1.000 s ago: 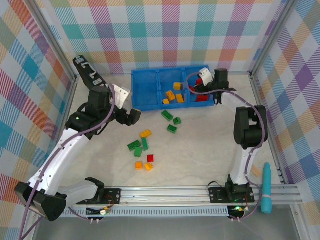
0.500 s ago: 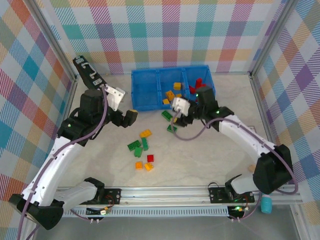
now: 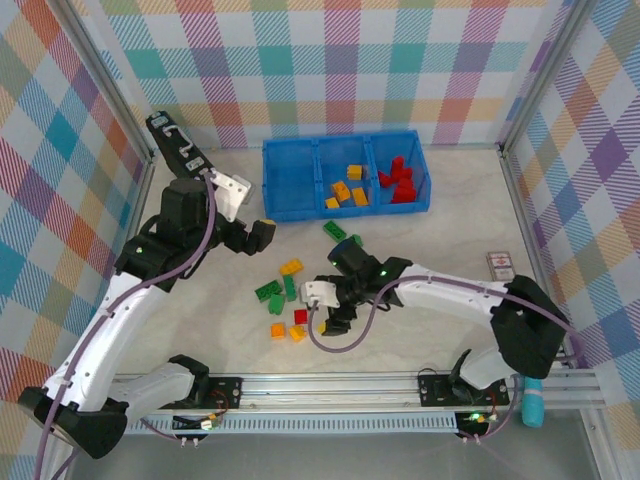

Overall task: Sort the legos into containers by color
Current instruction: Pick up the lego from the bottom-center of the table.

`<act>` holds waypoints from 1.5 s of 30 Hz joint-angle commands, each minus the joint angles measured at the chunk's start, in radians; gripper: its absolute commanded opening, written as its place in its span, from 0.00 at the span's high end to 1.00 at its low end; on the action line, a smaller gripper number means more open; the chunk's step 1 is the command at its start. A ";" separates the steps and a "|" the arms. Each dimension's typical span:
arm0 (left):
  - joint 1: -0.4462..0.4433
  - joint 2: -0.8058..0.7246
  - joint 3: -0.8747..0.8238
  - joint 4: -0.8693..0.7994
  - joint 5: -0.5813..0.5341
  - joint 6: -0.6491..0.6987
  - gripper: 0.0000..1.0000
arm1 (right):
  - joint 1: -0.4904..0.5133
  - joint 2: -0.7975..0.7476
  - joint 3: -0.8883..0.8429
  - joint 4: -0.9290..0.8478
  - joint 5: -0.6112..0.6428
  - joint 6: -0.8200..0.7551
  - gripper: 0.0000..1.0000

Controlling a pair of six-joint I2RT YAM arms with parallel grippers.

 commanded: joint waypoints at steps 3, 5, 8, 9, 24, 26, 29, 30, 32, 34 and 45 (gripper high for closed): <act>-0.017 0.018 0.022 -0.027 0.008 0.007 0.00 | 0.046 0.109 0.059 0.006 0.034 0.016 0.18; -0.017 0.016 0.021 -0.027 0.009 0.007 0.00 | 0.059 0.145 0.066 0.033 0.057 0.019 0.18; -0.017 0.007 0.018 -0.026 0.010 0.008 0.00 | 0.068 0.193 0.078 0.065 0.087 0.015 0.18; -0.017 0.003 0.018 -0.025 0.008 0.009 0.00 | 0.071 0.205 0.084 0.074 0.099 0.013 0.18; -0.019 -0.018 0.007 -0.020 0.007 0.012 0.00 | 0.085 0.299 0.122 0.130 0.168 0.011 0.25; -0.018 -0.019 0.007 -0.020 0.008 0.012 0.00 | 0.089 0.302 0.119 0.132 0.173 0.006 0.26; -0.020 -0.017 0.008 -0.020 0.010 0.011 0.00 | 0.089 0.307 0.119 0.136 0.171 -0.001 0.28; -0.020 -0.018 0.007 -0.020 0.010 0.011 0.00 | 0.090 0.309 0.119 0.139 0.169 -0.001 0.29; -0.020 -0.016 0.008 -0.021 0.011 0.011 0.00 | 0.092 0.314 0.120 0.142 0.163 -0.002 0.30; -0.020 -0.016 0.008 -0.021 0.010 0.011 0.00 | 0.091 0.321 0.125 0.143 0.155 -0.006 0.34; -0.020 -0.018 0.003 -0.018 0.010 0.012 0.00 | 0.092 0.339 0.135 0.140 0.163 -0.009 0.53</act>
